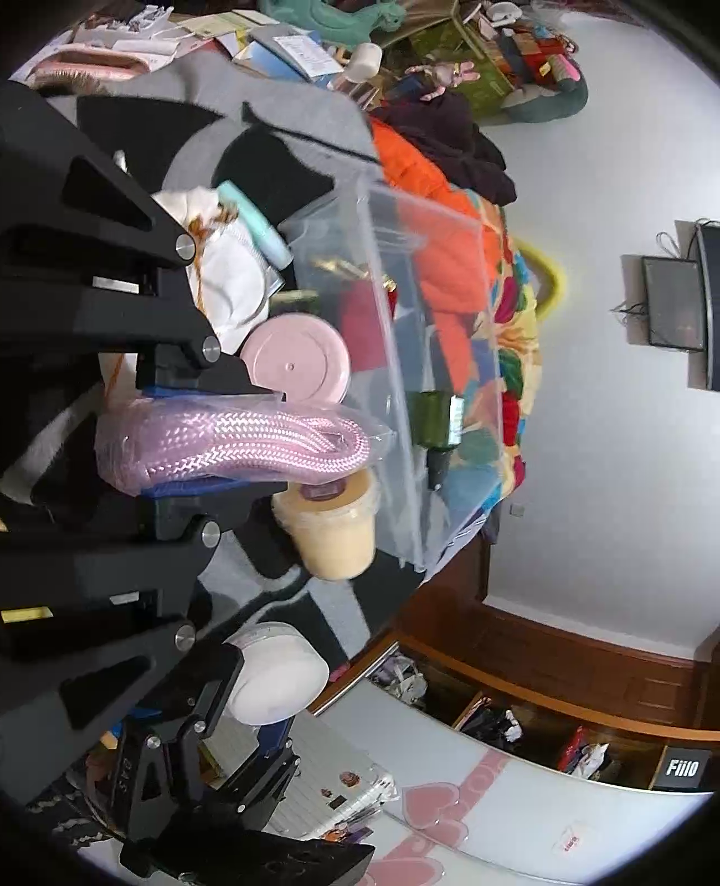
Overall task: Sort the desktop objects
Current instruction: 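Grasp the bagged pink rope with the left tool, then carry the pink rope and white container with both tools over the clear box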
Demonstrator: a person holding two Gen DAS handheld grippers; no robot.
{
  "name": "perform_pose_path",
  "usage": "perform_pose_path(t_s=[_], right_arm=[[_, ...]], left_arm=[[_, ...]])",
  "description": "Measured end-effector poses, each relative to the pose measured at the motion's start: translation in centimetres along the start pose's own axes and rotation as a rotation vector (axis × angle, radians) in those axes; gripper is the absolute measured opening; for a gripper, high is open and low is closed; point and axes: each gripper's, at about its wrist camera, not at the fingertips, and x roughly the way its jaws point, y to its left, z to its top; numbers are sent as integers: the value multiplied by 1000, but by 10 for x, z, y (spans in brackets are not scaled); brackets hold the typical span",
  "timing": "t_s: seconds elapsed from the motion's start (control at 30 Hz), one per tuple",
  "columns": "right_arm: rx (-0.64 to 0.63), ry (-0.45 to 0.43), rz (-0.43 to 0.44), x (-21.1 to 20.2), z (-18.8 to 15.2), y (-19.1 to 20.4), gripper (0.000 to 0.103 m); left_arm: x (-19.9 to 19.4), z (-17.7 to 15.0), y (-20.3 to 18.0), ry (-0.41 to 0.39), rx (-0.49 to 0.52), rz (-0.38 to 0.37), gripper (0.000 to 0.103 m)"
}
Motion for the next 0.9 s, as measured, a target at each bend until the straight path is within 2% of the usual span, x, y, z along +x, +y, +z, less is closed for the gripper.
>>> perform_pose_path(t_s=[0.3,0.37,0.43,0.47,0.53,0.63,0.7,0.77,0.8,0.83,0.9], right_arm=[[-40,-62,4,-2,30,13,63],[-46,-82,6,-3,39,15,63],[-46,-100,14,-3,48,16,63],[-47,-106,18,-2,52,17,63],[-47,-112,22,0,57,19,63],[-49,-107,31,7,62,21,63],[-53,-97,36,12,61,23,63],[-52,-84,41,16,58,23,63],[-51,-79,44,18,57,23,63],[-52,-74,46,20,56,23,63],[-52,-64,48,23,54,23,63]], left_arm=[[-36,14,5,-128,17,51,21],[-43,18,9,-147,9,49,18],[-48,23,16,-168,-6,45,8],[-49,26,19,-172,-11,46,7],[-47,28,22,-168,-6,50,3],[-39,27,27,-119,11,47,4],[-34,22,31,-73,16,4,5],[-30,17,33,-34,24,-27,17],[-29,13,31,-20,37,-33,28],[-27,10,28,-12,54,-20,42],[-23,2,21,1,99,28,57]])
